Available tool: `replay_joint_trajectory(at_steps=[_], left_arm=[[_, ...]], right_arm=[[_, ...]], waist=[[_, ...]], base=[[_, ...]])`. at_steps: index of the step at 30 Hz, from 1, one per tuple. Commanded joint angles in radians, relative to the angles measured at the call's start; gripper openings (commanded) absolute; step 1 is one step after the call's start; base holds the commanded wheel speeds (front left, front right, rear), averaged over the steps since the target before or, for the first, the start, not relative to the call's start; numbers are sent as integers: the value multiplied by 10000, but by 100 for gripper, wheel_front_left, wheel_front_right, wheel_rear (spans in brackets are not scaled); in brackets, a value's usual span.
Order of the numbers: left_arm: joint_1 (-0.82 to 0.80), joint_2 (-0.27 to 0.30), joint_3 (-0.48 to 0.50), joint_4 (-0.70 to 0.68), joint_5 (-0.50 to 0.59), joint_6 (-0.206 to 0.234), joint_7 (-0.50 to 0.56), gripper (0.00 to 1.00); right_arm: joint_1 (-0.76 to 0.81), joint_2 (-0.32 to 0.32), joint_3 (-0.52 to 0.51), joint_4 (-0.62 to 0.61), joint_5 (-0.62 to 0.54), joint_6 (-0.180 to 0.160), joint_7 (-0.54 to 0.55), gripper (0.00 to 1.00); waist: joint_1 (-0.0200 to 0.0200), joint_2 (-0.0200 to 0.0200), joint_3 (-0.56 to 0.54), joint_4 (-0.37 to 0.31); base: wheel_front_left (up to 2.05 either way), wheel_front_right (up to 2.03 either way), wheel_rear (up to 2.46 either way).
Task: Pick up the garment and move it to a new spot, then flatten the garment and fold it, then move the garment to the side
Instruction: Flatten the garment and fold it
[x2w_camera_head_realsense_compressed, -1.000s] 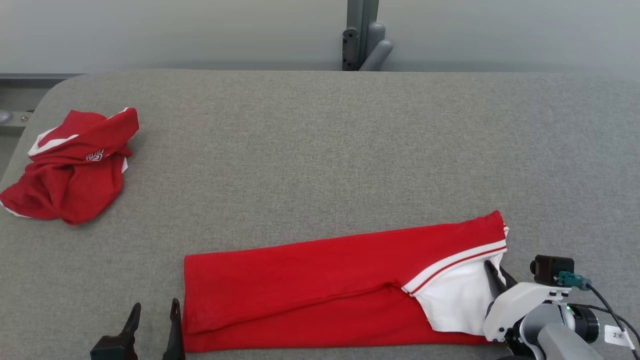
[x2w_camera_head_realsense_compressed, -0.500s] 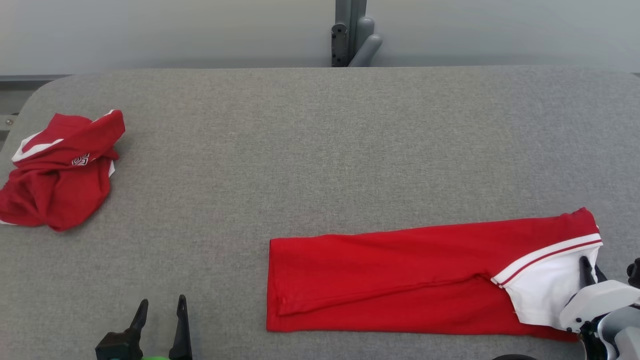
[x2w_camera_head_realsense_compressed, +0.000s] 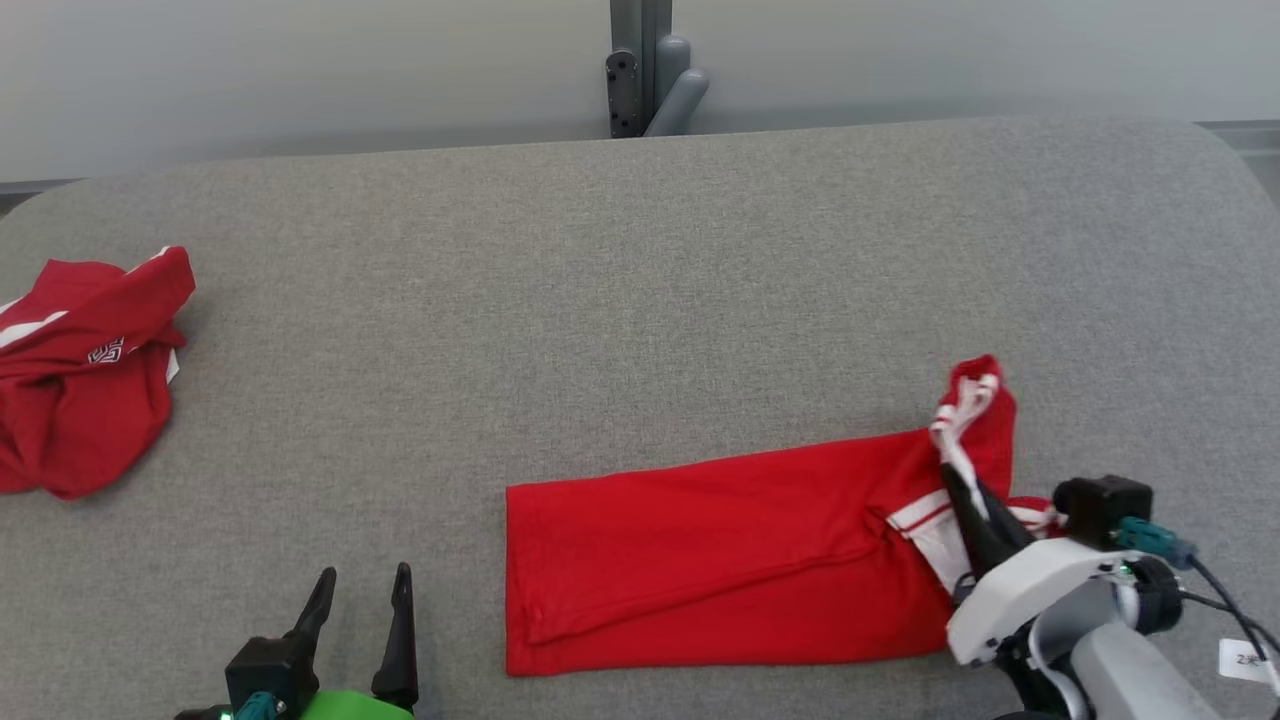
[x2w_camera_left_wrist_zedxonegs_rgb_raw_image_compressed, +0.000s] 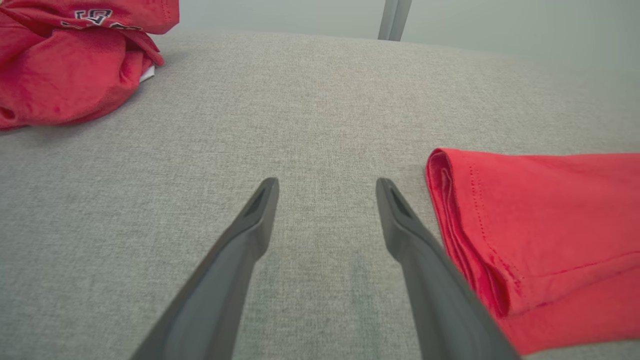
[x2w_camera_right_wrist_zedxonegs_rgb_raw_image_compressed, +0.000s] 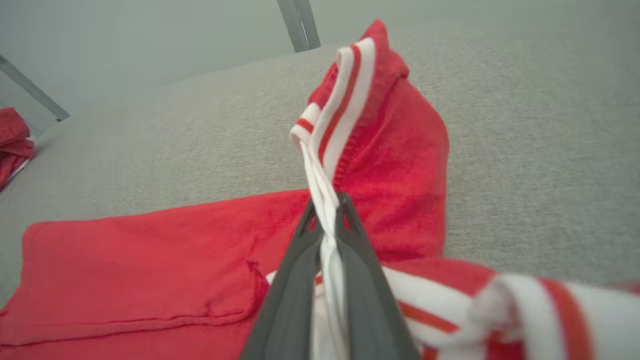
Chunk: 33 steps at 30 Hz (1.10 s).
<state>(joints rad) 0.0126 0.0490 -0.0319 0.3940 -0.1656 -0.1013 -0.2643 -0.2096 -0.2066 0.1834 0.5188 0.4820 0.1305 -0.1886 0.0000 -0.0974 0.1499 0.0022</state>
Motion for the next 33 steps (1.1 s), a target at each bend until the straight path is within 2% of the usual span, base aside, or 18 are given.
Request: replay_joint_trajectory(at_steps=[1,6,11,13,15,24,25,26,27,33], left_arm=[[-115,30,-43,-3,-33,-25,5,100],[-279,31,-372,13,-24,-35,5,100],[-425,31,-717,28,-48,-81,5,100],[-432,28,-846,58,-52,-83,5,100],[-440,31,-872,81,-45,-88,5,100],[-277,30,-940,178,-36,-99,5,100],[-241,30,-907,184,-37,-101,5,100],[-217,30,-888,192,-35,-104,5,100],[-196,28,-861,196,-45,-93,5,100],[-113,29,-600,164,-77,44,5,100]], right_arm=[[241,-84,486,-459,209,1,252,0],[450,-91,2281,-1860,931,1,1197,0],[5,220,3863,-2072,1115,1,1648,0],[-378,449,4643,-1750,1168,1,1661,0],[-697,601,5002,-1412,1186,1,1568,0],[-1793,1243,5888,595,1464,1,769,0],[-1905,1279,5909,768,1507,1,594,6],[-1988,1319,5907,903,1604,1,392,49],[-2062,1360,5902,1020,1683,1,193,100],[-2410,1357,5686,973,1994,1,-651,100]], waist=[[0,-1,-7,16],[0,-1,12,263],[0,-1,70,843],[0,-1,113,1247],[0,-1,123,1516],[0,-1,156,2332],[0,-1,152,2354],[0,-1,144,2366],[0,-1,133,2359],[0,-1,9,1990]], base=[[0,0,0],[0,0,0],[0,0,0],[0,0,0],[0,0,0],[0,0,0],[0,0,0],[0,0,0],[0,0,0],[0,0,0]])
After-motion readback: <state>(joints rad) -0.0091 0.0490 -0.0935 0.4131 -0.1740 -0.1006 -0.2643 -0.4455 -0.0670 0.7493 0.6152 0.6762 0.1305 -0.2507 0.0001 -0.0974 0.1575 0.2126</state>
